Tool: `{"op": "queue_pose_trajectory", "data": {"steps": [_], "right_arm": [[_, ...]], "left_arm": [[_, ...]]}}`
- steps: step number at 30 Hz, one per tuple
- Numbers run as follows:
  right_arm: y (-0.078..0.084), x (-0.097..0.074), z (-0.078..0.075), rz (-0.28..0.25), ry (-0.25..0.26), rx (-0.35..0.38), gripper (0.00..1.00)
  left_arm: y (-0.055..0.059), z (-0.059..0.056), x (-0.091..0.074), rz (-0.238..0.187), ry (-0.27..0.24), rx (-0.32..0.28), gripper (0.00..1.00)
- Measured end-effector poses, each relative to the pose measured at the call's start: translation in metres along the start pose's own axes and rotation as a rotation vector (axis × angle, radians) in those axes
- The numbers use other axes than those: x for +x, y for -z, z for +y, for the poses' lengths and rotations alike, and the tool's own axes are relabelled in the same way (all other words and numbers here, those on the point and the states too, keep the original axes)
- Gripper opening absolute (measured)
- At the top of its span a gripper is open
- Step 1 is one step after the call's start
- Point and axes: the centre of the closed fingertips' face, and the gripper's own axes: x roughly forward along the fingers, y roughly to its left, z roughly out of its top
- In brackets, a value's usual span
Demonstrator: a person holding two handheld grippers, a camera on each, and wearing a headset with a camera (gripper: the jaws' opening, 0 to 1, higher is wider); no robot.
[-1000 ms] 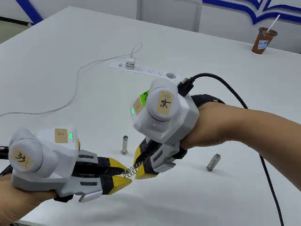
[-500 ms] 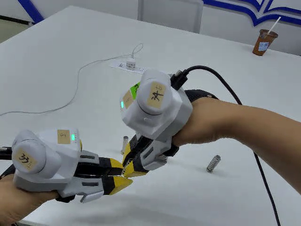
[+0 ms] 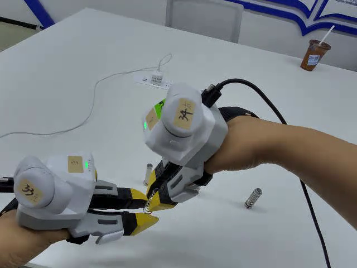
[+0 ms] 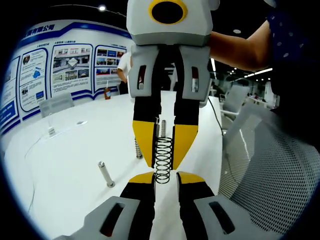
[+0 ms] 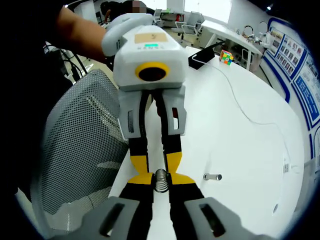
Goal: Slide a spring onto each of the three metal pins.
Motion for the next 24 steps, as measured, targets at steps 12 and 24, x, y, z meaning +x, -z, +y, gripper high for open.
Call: {"op": "queue_pose_trajectory", "data": {"steps": [12,24], "right_arm": [[0.013,-0.007,-0.015,0.032,0.02,0.018,0.12],[0.014,-0.018,-0.04,0.054,0.073,0.024,0.12]], "left_arm": [[0.004,0.012,-0.01,-0.008,-0.066,-0.037,0.33],[0.007,0.015,-0.016,-0.009,-0.103,-0.058,0.5]]}}
